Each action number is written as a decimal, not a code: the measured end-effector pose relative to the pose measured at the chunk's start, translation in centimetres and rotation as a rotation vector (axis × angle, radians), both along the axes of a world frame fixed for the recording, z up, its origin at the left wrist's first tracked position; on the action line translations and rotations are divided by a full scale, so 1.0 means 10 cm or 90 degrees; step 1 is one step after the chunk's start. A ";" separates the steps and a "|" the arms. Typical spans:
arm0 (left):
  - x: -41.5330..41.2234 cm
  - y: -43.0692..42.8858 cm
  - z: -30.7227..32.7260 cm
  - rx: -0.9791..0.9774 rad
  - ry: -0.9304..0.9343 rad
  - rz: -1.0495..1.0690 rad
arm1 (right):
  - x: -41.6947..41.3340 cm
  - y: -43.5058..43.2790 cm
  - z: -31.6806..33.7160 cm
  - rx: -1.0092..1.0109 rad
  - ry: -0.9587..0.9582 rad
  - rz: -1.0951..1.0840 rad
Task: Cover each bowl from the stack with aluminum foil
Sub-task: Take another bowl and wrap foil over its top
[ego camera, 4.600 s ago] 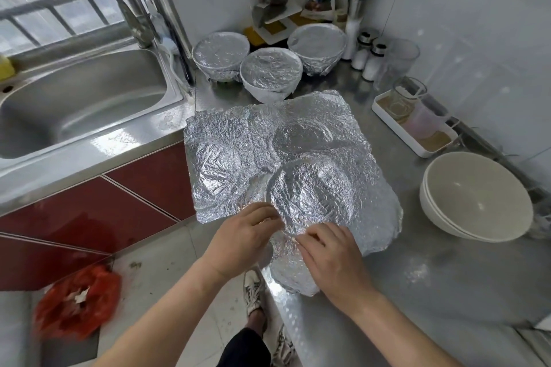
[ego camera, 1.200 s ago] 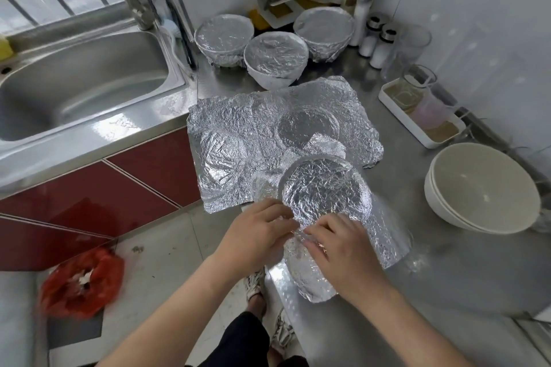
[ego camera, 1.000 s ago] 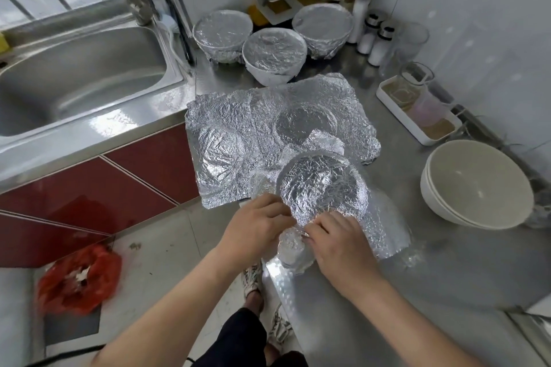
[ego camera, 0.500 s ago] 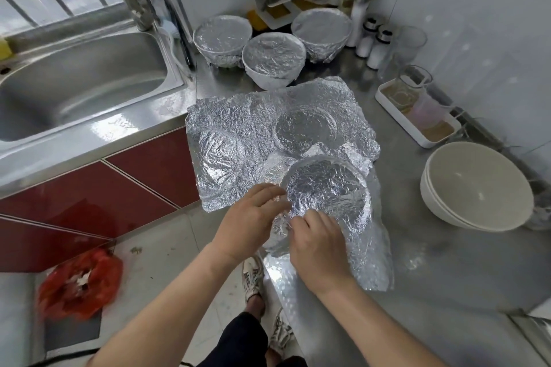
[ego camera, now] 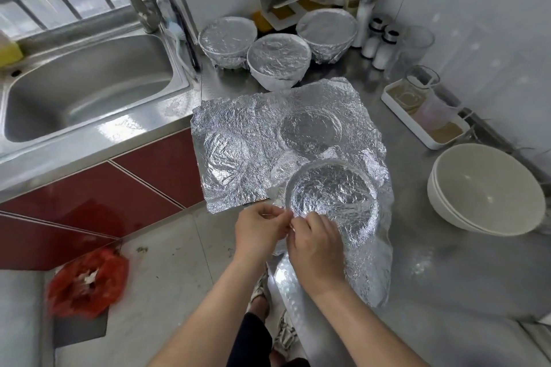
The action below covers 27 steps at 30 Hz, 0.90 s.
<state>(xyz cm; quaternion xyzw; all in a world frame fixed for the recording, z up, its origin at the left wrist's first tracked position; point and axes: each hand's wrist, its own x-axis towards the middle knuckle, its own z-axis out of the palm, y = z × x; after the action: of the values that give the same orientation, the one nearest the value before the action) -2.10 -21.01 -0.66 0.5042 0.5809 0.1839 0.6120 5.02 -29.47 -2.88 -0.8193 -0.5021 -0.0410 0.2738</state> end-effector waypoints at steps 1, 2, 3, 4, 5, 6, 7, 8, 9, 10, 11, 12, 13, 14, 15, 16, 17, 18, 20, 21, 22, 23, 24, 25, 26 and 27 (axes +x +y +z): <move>0.00 0.01 -0.02 -0.001 0.014 -0.004 | -0.01 0.00 -0.01 0.000 -0.001 -0.001; 0.00 0.02 -0.02 -0.004 0.026 -0.008 | -0.01 0.00 -0.02 -0.002 -0.001 -0.002; 0.00 0.02 -0.02 -0.012 0.033 -0.014 | -0.02 -0.01 -0.02 -0.004 -0.002 -0.001; -0.01 0.02 -0.03 -0.021 0.033 -0.018 | -0.02 -0.02 -0.03 -0.006 -0.003 0.002; -0.01 0.03 -0.03 -0.025 0.032 -0.023 | -0.01 -0.03 -0.02 -0.006 -0.004 0.005; 0.00 0.04 -0.03 -0.016 0.036 -0.030 | -0.01 -0.03 -0.02 -0.005 -0.006 0.006; 0.02 0.04 -0.02 0.019 0.064 -0.048 | 0.00 -0.03 -0.01 -0.003 -0.006 0.006; 0.04 0.06 0.00 0.079 0.111 -0.072 | 0.00 -0.03 -0.01 -0.001 -0.007 0.006; 0.07 0.07 0.02 0.154 0.168 -0.097 | -0.01 -0.03 -0.01 0.000 -0.010 0.006; 0.09 0.09 0.04 0.231 0.217 -0.119 | -0.02 -0.02 -0.01 0.001 -0.012 0.010; 0.12 0.11 0.07 0.294 0.244 -0.142 | -0.04 -0.02 -0.01 -0.002 -0.017 0.011; 0.15 0.14 0.08 0.340 0.257 -0.163 | -0.05 -0.02 -0.01 -0.003 -0.022 0.012; 0.19 0.17 0.09 0.372 0.271 -0.188 | -0.07 -0.01 -0.01 -0.005 -0.026 0.011; 0.22 0.21 0.08 0.394 0.288 -0.218 | -0.08 -0.01 -0.01 -0.006 -0.027 0.010; 0.24 0.24 0.07 0.408 0.298 -0.246 | -0.08 -0.01 -0.01 -0.004 -0.024 0.011; 0.25 0.26 0.05 0.418 0.303 -0.274 | -0.09 -0.01 0.00 -0.002 -0.020 0.012; 0.26 0.27 0.04 0.420 0.303 -0.295 | -0.09 0.00 0.00 -0.002 -0.016 0.010; 0.27 0.28 0.03 0.421 0.299 -0.308 | -0.09 0.01 0.00 -0.007 -0.014 0.006; 0.27 0.30 0.01 0.408 0.285 -0.311 | -0.11 0.02 0.00 -0.022 -0.011 0.001; 0.26 0.32 0.00 0.400 0.282 -0.303 | -0.13 0.04 0.02 -0.030 -0.009 0.002; 0.26 0.33 -0.01 0.395 0.282 -0.299 | -0.13 0.05 0.03 -0.040 -0.005 0.003; 0.25 0.33 -0.01 0.385 0.283 -0.293 | -0.13 0.05 0.06 -0.053 -0.002 0.008; 0.25 0.34 -0.02 0.376 0.279 -0.288 | -0.12 0.05 0.09 -0.066 -0.001 0.016; 0.25 0.34 0.00 0.366 0.277 -0.287 | -0.09 0.04 0.11 -0.078 -0.001 0.028; 0.24 0.35 0.01 0.360 0.276 -0.291 | -0.06 0.02 0.14 -0.084 0.003 0.044; 0.23 0.35 0.04 0.355 0.280 -0.298 | -0.02 -0.01 0.18 -0.085 0.016 0.059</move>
<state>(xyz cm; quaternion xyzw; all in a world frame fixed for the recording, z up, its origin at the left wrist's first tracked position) 0.20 -17.51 -0.30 0.7960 0.4954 0.0782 0.3389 4.87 -29.58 -1.09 -0.8121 -0.5377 0.0154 0.2261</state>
